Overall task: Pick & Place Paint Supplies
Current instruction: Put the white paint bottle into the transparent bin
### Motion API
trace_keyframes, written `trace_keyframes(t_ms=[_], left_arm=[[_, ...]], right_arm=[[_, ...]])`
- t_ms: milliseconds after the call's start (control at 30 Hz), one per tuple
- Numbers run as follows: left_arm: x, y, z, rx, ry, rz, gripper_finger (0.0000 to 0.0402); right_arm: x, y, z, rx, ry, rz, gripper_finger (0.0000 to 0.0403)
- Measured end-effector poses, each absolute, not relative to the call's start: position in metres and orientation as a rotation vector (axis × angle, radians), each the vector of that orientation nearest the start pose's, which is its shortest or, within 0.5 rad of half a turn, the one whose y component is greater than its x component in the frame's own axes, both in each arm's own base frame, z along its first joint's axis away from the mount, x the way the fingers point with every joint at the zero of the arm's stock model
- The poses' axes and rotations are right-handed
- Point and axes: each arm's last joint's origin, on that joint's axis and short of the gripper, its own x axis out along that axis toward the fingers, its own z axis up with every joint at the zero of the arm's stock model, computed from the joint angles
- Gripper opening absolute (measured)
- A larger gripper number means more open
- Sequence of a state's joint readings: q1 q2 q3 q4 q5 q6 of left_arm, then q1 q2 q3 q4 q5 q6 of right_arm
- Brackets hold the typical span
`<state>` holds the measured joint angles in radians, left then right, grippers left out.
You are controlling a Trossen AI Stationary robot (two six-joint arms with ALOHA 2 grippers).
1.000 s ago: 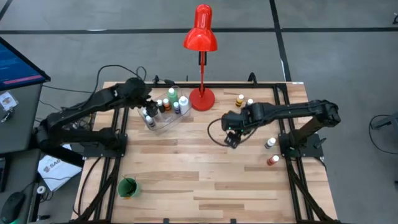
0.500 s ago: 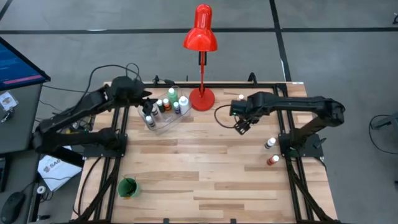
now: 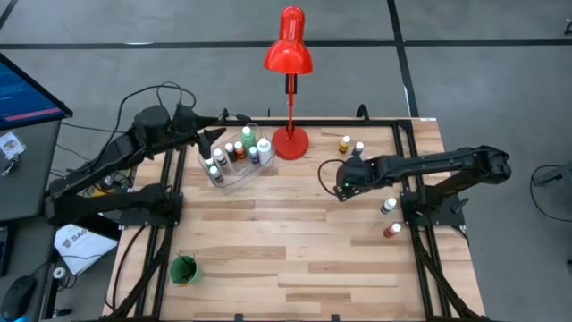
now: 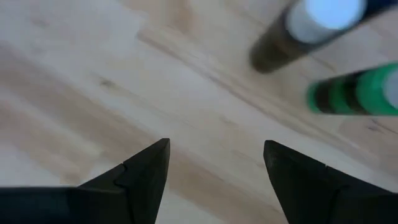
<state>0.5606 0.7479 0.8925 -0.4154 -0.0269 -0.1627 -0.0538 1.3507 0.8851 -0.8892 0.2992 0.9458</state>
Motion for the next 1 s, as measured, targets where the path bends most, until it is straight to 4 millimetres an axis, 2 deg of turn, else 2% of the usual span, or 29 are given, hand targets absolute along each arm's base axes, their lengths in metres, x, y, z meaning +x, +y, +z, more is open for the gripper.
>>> trace_keyframes(t_ms=[100,233,400,533,667,1000], left_arm=[[0.130,0.082,0.352,-0.228,0.214,0.605,0.0224],[0.130,0.083,0.354,-0.225,0.198,0.604,0.0224],[0.131,0.083,0.359,-0.238,0.138,0.604,0.0224],[0.133,0.085,0.362,-0.236,0.100,0.602,0.0224],[0.136,0.087,0.361,-0.244,0.105,0.608,0.0224],[0.141,0.090,0.358,-0.268,0.116,0.609,0.0224]], right_arm=[[0.218,-0.016,0.206,0.634,1.095,-0.988,0.0256],[0.198,-0.013,0.214,0.716,1.163,-1.044,0.0256],[0.180,-0.012,0.231,0.839,1.274,-0.957,0.0256],[0.171,-0.020,0.230,0.869,1.458,-0.878,0.0256],[0.169,-0.032,0.226,0.886,1.585,-0.808,0.0256],[0.169,-0.059,0.213,0.902,1.710,-0.721,0.0256]])
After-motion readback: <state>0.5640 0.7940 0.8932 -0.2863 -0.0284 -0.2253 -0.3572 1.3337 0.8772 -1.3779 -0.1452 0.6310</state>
